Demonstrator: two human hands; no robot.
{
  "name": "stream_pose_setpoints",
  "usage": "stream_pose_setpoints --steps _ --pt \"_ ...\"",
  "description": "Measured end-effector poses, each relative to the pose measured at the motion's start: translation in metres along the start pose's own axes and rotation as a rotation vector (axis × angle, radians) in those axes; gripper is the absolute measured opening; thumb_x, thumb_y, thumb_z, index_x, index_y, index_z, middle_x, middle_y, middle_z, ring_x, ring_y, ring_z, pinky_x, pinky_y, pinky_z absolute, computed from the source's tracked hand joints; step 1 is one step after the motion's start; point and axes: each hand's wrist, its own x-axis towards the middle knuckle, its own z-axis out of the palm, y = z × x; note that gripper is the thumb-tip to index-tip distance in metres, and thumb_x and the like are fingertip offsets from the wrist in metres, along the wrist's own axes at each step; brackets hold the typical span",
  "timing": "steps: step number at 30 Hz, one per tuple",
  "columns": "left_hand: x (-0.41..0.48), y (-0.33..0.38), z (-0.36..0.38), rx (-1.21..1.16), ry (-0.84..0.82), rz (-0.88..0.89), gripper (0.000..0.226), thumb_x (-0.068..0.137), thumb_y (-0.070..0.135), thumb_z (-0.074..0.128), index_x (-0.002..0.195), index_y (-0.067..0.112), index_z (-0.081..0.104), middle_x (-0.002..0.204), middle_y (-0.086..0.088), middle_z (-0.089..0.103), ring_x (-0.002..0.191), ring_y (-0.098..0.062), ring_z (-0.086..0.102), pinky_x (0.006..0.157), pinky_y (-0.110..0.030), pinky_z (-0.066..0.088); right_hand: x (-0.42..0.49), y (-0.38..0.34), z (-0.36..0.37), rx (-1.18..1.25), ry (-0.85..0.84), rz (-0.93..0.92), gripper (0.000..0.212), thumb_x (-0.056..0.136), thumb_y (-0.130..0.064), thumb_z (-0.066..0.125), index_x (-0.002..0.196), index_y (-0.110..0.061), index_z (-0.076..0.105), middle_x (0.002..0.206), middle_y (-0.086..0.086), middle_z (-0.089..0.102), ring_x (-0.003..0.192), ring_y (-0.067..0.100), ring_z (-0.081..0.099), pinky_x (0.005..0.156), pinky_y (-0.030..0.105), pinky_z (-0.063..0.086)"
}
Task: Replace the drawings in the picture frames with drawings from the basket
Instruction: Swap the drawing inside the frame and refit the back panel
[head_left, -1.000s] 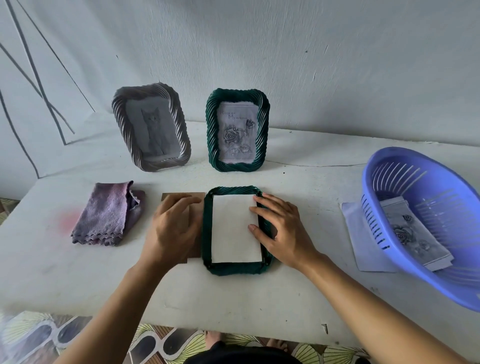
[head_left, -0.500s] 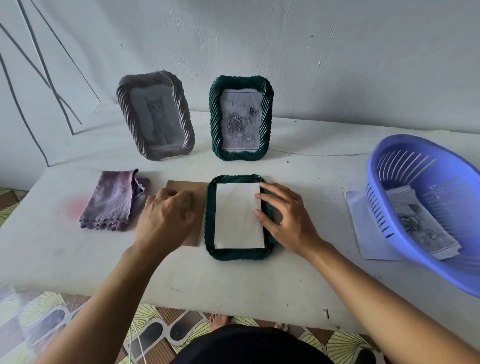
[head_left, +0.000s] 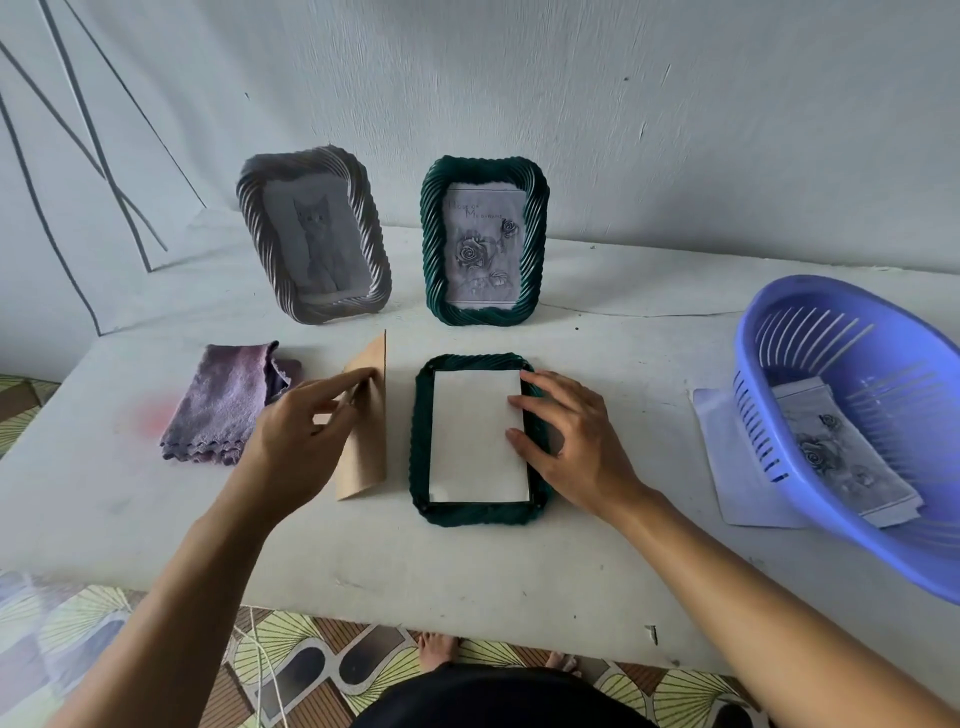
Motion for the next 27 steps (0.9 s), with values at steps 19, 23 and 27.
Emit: stream_pose_setpoints --steps 19,23,27 --pt "-0.003 0.061 0.054 0.348 -0.284 0.211 0.041 0.096 0.018 0.048 0.133 0.029 0.063 0.126 -0.009 0.056 0.116 -0.028 0.054 0.102 -0.033 0.037 0.001 -0.001 -0.002 0.007 0.0 0.015 0.033 0.098 -0.039 0.057 0.124 -0.023 0.068 0.141 -0.011 0.051 0.138 0.006 0.036 0.114 0.035 0.029" --pt "0.001 0.067 0.061 0.413 -0.349 0.202 0.027 0.093 0.019 0.047 0.111 0.018 0.067 0.11 -0.009 0.055 0.112 -0.025 0.051 0.096 -0.032 0.04 0.001 0.0 -0.001 0.004 0.003 0.006 0.031 0.099 -0.036 0.056 0.124 -0.022 0.068 0.14 -0.008 0.053 0.14 0.007 0.035 0.116 0.036 0.028" --pt "0.007 0.068 0.07 0.452 -0.378 0.173 0.015 0.093 0.024 0.045 0.08 0.021 0.052 0.101 -0.006 0.051 0.103 -0.024 0.053 0.077 -0.032 0.04 0.001 0.001 -0.001 0.007 0.02 0.0 0.032 0.097 -0.035 0.059 0.124 -0.022 0.068 0.139 -0.007 0.055 0.139 0.007 0.037 0.115 0.034 0.028"
